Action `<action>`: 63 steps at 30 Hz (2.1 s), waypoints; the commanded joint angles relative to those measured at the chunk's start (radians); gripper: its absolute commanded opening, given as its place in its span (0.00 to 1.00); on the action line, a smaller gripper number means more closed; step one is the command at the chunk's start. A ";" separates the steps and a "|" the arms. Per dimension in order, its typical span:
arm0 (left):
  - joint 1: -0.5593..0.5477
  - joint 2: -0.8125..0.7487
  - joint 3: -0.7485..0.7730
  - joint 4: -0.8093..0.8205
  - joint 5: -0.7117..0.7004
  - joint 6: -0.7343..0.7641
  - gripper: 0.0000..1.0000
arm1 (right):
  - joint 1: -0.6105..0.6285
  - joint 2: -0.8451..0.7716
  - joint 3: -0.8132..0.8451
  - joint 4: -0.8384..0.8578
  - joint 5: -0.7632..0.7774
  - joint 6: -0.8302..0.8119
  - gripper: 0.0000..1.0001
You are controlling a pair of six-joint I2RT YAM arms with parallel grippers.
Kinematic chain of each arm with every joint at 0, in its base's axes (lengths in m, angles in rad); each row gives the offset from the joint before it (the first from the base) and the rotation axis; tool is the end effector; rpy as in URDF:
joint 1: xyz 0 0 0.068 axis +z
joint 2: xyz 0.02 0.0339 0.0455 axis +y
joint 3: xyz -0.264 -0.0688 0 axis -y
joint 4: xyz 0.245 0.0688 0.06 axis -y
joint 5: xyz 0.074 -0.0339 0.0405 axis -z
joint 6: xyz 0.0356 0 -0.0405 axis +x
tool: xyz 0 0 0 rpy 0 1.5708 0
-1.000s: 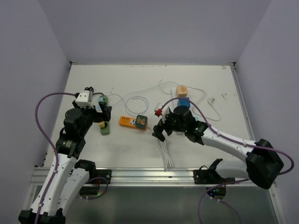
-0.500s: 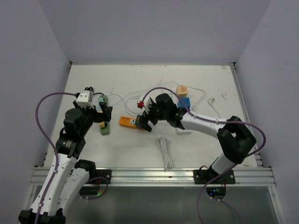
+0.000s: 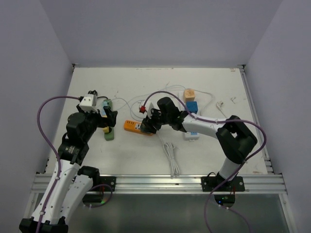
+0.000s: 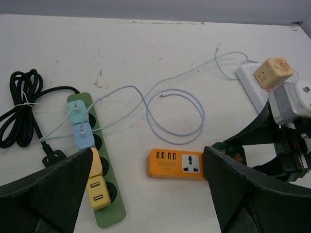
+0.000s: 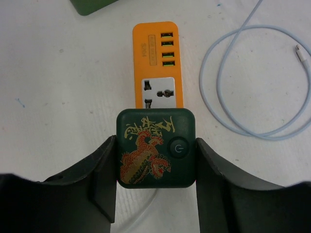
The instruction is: Pull the plug off the socket
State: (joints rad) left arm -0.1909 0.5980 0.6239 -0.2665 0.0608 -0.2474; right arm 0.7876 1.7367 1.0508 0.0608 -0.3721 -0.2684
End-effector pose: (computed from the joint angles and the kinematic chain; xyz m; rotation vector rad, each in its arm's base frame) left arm 0.1484 -0.0309 0.3024 -0.0080 1.8261 -0.3655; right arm 0.2576 0.2771 0.2024 -1.3051 1.8127 0.6964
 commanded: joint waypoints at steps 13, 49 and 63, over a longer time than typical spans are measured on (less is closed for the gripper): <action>-0.001 0.039 -0.006 0.103 0.105 -0.107 0.76 | 0.006 -0.134 -0.095 0.126 -0.021 0.087 0.18; -0.525 0.870 -0.360 1.279 -0.332 -0.311 0.00 | 0.004 -0.158 -0.138 0.070 0.005 0.038 0.16; -0.571 1.094 -0.557 1.548 -0.492 -0.512 0.00 | -0.073 -0.181 -0.086 0.070 -0.076 0.153 0.15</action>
State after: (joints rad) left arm -0.7334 1.6562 0.1741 1.2182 -0.3027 -0.7174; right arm 0.7521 1.6245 0.9104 0.1150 -0.4023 -0.1791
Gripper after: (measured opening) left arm 0.005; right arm 0.605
